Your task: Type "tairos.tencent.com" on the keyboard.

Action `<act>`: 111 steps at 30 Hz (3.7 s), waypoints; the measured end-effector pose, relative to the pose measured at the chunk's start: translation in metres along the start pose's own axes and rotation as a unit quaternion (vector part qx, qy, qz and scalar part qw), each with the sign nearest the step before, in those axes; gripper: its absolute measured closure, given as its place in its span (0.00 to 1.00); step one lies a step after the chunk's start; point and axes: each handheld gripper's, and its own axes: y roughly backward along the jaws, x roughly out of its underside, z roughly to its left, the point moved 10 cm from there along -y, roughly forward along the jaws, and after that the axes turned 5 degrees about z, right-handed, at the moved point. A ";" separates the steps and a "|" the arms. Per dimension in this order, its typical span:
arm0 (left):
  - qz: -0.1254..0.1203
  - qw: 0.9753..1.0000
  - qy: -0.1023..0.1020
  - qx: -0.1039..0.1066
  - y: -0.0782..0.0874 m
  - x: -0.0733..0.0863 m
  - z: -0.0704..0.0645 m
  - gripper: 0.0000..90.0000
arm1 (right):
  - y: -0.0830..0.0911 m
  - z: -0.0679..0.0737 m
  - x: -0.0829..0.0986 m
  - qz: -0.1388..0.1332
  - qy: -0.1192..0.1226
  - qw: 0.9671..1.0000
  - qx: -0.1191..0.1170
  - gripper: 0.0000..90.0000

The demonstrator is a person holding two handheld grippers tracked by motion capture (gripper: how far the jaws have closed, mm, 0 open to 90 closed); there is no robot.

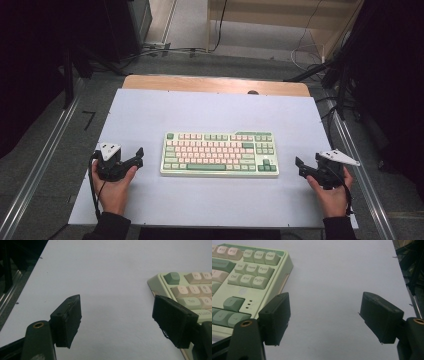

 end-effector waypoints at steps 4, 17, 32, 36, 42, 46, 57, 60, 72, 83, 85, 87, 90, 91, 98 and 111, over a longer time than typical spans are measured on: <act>0.000 1.000 0.002 0.001 0.001 0.001 0.000 0.26 | -0.001 0.001 0.000 0.004 0.001 1.000 -0.001 0.25; -0.001 1.000 -0.014 0.025 0.001 0.000 -0.015 0.30 | -0.002 0.013 -0.004 -0.001 0.009 1.000 -0.017 0.28; -0.002 0.998 -0.045 0.045 0.000 -0.008 -0.040 0.46 | -0.003 0.046 -0.013 -0.009 0.042 0.998 -0.050 0.45; -0.004 0.995 -0.058 0.076 0.000 -0.010 -0.049 0.70 | -0.003 0.056 -0.017 -0.012 0.056 0.997 -0.056 0.54; -0.005 0.993 -0.064 0.103 -0.001 -0.013 -0.058 0.94 | -0.004 0.073 -0.022 -0.007 0.058 0.993 -0.105 0.86; 0.002 0.991 -0.070 0.114 -0.003 -0.015 -0.063 1.00 | -0.004 0.076 -0.024 -0.005 0.054 0.992 -0.114 0.95; 0.012 0.985 -0.094 0.147 -0.012 -0.019 -0.087 1.00 | -0.003 0.101 -0.036 -0.014 0.070 0.984 -0.164 0.98; 0.015 0.983 -0.098 0.154 -0.014 -0.018 -0.092 1.00 | -0.005 0.107 -0.037 -0.012 0.080 0.982 -0.171 0.98; 0.033 0.972 -0.114 0.201 -0.030 -0.019 -0.129 1.00 | -0.023 0.140 -0.041 0.000 0.120 0.973 -0.196 0.98; 0.050 0.959 -0.151 0.236 -0.046 -0.022 -0.170 1.00 | -0.030 0.160 -0.049 0.011 0.140 0.969 -0.204 0.98; 0.058 0.956 -0.151 0.245 -0.047 -0.022 -0.173 1.00 | -0.032 0.161 -0.048 0.020 0.152 0.968 -0.200 0.98; 0.059 0.955 -0.147 0.251 -0.047 -0.022 -0.175 1.00 | -0.036 0.163 -0.046 0.034 0.160 0.967 -0.195 0.98; 0.060 0.955 -0.149 0.250 -0.048 -0.023 -0.176 1.00 | -0.034 0.168 -0.049 0.016 0.130 0.968 -0.216 0.98; 0.060 0.955 -0.146 0.250 -0.049 -0.023 -0.177 1.00 | -0.034 0.168 -0.049 0.016 0.130 0.968 -0.216 0.98; 0.066 0.956 -0.149 0.244 -0.052 -0.020 -0.181 1.00 | -0.034 0.171 -0.051 0.008 0.128 0.966 -0.227 0.98; 0.077 0.957 -0.138 0.244 -0.058 -0.016 -0.188 1.00 | -0.038 0.174 -0.051 0.012 0.131 0.964 -0.230 0.98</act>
